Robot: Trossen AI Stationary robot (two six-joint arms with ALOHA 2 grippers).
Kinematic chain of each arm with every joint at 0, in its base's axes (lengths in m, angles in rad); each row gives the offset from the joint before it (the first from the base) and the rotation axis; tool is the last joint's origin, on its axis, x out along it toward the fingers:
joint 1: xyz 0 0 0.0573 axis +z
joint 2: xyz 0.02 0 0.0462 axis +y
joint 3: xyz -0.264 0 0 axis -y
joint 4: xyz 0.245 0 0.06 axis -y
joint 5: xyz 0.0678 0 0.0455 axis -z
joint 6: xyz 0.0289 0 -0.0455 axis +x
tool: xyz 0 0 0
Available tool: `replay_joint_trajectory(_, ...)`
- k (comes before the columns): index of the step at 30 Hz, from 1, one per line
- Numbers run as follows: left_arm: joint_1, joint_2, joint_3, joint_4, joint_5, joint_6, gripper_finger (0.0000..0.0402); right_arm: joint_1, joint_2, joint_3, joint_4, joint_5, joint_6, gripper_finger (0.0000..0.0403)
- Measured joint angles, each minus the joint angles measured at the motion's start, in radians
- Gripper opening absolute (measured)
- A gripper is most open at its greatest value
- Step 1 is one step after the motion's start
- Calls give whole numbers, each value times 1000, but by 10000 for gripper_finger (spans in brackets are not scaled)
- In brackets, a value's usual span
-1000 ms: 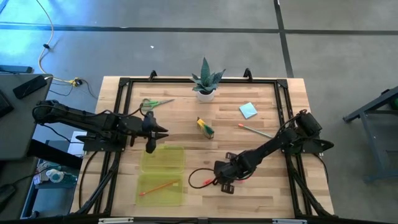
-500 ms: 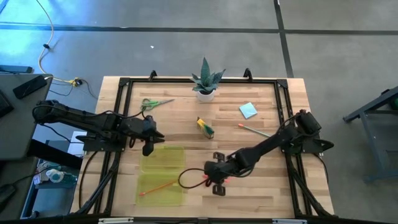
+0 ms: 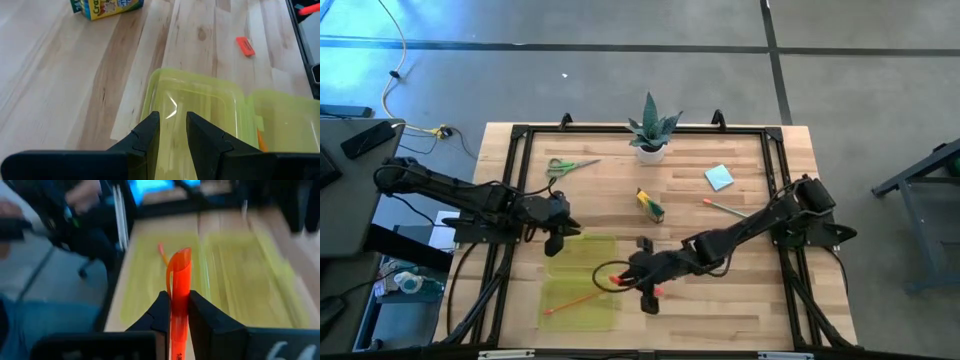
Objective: Pack school essentials
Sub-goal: Put the orange pen into the yellow supply box
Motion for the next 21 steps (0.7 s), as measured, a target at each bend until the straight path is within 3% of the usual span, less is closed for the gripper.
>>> replay_joint_trajectory(21, -15, 0, 0, -37, -4, -1, 85, -65, 52, 2, 580, -20, -120, 26)
